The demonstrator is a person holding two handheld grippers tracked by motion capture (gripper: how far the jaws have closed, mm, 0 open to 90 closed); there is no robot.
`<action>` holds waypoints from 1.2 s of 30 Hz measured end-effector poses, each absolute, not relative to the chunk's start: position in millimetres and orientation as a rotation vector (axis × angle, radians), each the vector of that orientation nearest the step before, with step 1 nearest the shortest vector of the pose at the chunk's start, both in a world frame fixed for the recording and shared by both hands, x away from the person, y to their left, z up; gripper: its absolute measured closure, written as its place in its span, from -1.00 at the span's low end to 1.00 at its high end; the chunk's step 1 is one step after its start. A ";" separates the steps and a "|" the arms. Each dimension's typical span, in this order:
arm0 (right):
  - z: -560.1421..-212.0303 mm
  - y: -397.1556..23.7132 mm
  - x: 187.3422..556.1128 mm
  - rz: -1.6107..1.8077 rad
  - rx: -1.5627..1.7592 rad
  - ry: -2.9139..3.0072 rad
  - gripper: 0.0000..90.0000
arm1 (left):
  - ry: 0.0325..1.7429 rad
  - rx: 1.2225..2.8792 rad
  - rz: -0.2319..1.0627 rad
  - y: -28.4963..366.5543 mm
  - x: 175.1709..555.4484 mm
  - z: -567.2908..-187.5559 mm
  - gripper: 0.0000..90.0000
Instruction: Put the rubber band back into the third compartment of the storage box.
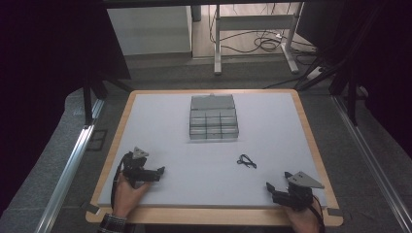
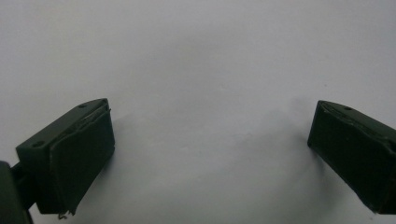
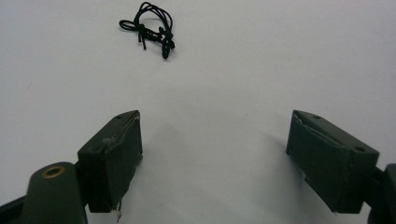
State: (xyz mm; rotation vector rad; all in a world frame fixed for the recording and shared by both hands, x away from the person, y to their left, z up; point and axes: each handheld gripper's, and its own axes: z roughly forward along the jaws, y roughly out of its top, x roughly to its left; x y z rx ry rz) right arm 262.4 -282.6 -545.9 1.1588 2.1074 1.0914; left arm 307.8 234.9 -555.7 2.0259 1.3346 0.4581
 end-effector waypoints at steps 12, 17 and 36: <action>-545.7 -282.4 262.1 1.087 1.161 2.104 -0.60 | 1.334 2.026 0.458 235.0 307.8 -555.6 -0.99; -544.7 -281.5 262.0 1.076 1.172 2.105 -0.60 | 1.335 2.025 0.458 235.0 307.7 -555.6 -0.99; -529.5 -276.8 267.4 1.002 1.253 2.171 -0.51 | 1.335 2.026 0.458 235.0 307.7 -555.6 -0.99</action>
